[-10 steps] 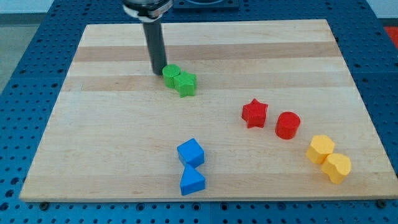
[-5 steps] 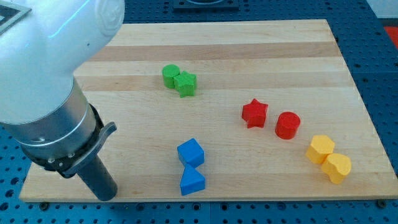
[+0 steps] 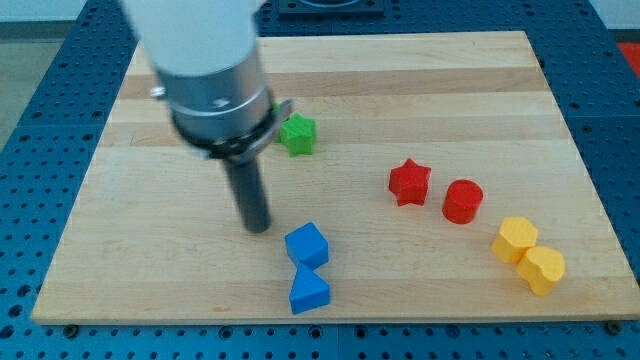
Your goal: Move the blue triangle to the top left of the cube
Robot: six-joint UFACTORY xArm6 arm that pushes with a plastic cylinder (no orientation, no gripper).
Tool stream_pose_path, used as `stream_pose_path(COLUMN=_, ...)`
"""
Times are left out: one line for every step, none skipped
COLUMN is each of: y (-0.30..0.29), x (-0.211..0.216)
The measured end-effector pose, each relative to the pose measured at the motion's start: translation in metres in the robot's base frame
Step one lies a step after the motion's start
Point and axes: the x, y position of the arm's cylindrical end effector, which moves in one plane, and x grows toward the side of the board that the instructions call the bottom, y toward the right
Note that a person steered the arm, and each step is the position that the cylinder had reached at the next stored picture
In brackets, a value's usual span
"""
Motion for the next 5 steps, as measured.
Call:
stream_pose_path(y=0.051, x=-0.012)
stream_pose_path(y=0.102, x=0.011)
stream_pose_path(y=0.125, x=0.057)
stream_pose_path(y=0.123, x=0.104)
stream_pose_path(y=0.118, x=0.105)
